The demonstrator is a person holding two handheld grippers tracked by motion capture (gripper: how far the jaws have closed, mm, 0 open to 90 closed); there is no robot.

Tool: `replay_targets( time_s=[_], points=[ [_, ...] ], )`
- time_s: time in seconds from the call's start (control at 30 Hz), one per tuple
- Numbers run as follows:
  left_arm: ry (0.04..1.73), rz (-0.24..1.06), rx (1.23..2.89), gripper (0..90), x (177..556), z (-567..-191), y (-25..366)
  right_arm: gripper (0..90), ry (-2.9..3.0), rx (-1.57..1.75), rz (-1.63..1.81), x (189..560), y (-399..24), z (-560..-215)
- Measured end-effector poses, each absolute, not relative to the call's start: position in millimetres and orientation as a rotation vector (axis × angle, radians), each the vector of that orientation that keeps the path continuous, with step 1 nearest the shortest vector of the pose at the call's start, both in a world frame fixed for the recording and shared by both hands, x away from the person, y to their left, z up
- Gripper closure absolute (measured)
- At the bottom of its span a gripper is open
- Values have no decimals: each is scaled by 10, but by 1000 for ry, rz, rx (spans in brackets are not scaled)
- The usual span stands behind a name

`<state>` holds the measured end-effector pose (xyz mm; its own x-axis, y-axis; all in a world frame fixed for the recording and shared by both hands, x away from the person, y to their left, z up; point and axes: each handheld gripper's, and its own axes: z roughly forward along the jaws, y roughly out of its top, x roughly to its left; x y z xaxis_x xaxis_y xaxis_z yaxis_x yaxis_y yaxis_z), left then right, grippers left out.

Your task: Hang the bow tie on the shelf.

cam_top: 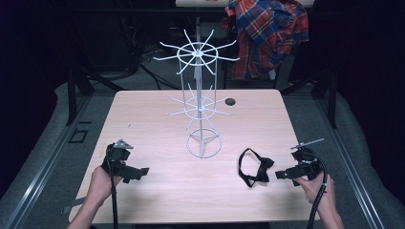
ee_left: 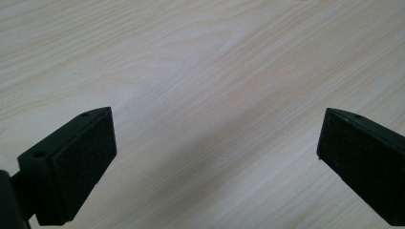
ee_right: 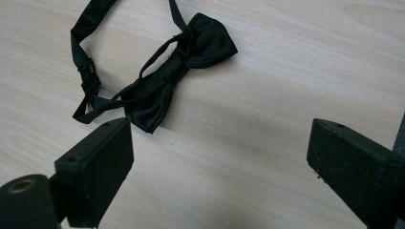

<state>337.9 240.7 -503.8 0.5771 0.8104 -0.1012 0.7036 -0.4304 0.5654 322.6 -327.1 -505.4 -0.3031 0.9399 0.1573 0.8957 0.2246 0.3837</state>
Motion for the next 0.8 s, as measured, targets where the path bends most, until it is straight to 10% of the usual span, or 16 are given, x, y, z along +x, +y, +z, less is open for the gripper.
replay_targets(
  time_s=[0.8],
  points=[
    [1191, 248, 2251, 0, 3364, -5036, 2389, 74, 2386, 1826, 696, 3380, -3178, -5161]
  ],
)
